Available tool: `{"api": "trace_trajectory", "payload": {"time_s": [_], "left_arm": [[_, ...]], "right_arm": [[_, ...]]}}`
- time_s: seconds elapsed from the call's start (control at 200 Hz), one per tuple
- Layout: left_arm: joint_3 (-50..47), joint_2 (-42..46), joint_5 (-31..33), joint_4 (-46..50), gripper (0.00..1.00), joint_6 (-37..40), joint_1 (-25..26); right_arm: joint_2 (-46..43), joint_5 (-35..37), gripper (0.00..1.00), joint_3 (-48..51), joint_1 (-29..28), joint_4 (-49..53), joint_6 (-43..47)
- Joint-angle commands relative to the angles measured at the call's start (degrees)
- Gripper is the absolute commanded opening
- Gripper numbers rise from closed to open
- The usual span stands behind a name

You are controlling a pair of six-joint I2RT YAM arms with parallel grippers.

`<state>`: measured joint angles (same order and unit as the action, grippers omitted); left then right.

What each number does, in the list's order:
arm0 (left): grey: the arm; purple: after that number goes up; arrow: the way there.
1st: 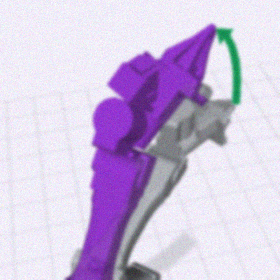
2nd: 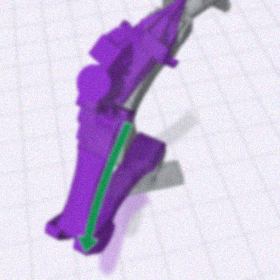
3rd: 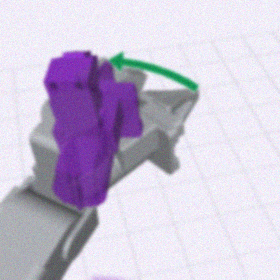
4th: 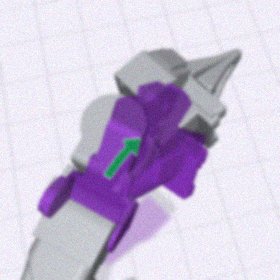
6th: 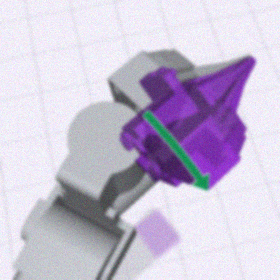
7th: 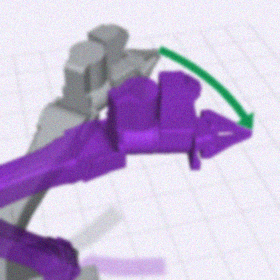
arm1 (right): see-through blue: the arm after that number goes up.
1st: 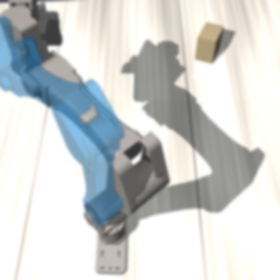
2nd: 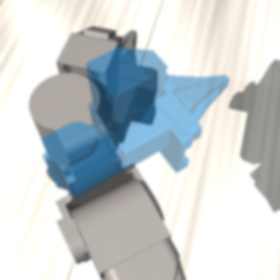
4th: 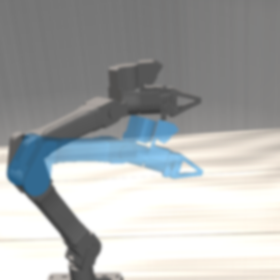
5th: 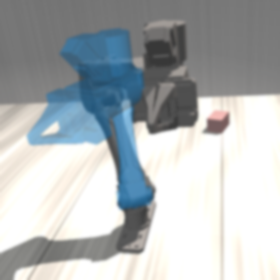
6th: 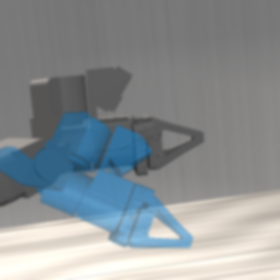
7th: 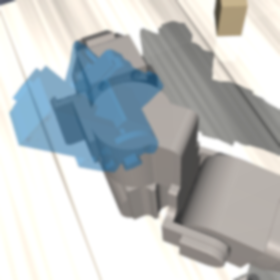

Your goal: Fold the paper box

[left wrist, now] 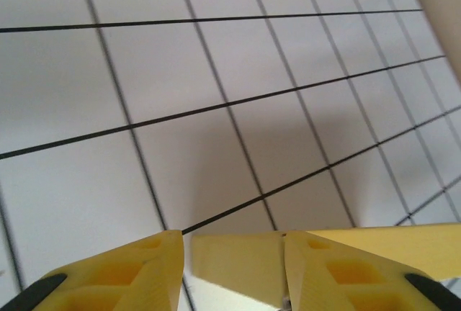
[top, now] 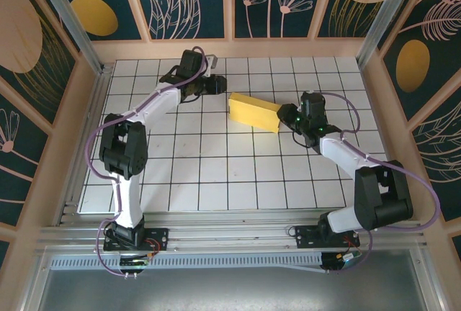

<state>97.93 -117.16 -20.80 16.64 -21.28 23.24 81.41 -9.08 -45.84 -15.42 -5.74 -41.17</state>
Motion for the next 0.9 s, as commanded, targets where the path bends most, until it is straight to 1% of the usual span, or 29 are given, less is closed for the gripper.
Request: {"api": "trace_trajectory", "payload": {"time_s": [0.0,0.075,0.15,0.205,0.24,0.3,0.355,0.385,0.506,0.581,0.631,0.681,0.731,0.851,0.896], "left_arm": [[0.97,-3.63,-8.66,-0.91,0.44,-2.33,0.53],[-0.19,-4.82,-11.09,-0.89,0.47,-1.89,0.51],[-1.94,-5.32,-10.76,-0.05,0.50,-0.82,0.49],[-3.47,-5.44,-10.97,0.39,0.50,0.12,0.51],[-4.58,-5.29,-11.34,0.49,0.47,0.49,0.57],[-7.15,-4.58,-10.73,0.21,0.38,0.76,0.51],[-10.98,-2.60,-10.10,-1.74,0.30,0.45,0.57],[-13.19,-1.38,-10.07,-2.95,0.27,0.14,0.57],[-22.96,4.56,-11.43,-9.10,0.26,-2.52,0.82],[-28.82,8.78,-10.87,-11.53,0.27,-3.88,1.73],[-32.75,11.89,-10.05,-12.57,0.29,-4.61,2.44],[-36.13,15.06,-9.50,-13.89,0.30,-5.69,3.13],[-39.29,18.03,-9.03,-15.26,0.32,-6.99,3.81],[-43.43,23.46,-7.35,-17.05,0.39,-9.45,5.48],[-43.91,24.38,-6.60,-17.36,0.41,-9.79,5.69]], "right_arm": [[2.53,1.61,0.24,0.75,0.56,8.89,1.62],[2.57,1.78,0.25,0.67,0.59,8.96,1.82],[2.87,1.79,0.25,0.59,0.59,9.10,2.07],[2.98,1.70,0.25,0.43,0.57,9.19,2.24],[3.04,1.53,0.25,0.41,0.50,9.19,2.30],[2.93,1.22,0.24,0.58,0.19,9.07,2.86],[2.70,1.17,0.23,0.79,-0.57,8.92,4.51],[2.58,1.32,0.23,0.93,-1.08,8.84,5.72],[1.62,1.38,0.20,2.95,-2.79,8.64,8.76],[-0.37,1.58,0.20,5.39,-3.50,9.40,8.82],[-2.91,1.79,0.23,7.13,-3.97,10.92,7.64],[-6.17,2.18,0.29,8.57,-4.51,12.77,6.63],[-10.44,3.98,0.34,9.97,-5.28,14.83,5.67],[-19.37,3.38,0.40,12.25,-5.24,16.24,4.09],[-21.69,3.35,0.44,12.44,-5.06,15.92,3.47]]}}
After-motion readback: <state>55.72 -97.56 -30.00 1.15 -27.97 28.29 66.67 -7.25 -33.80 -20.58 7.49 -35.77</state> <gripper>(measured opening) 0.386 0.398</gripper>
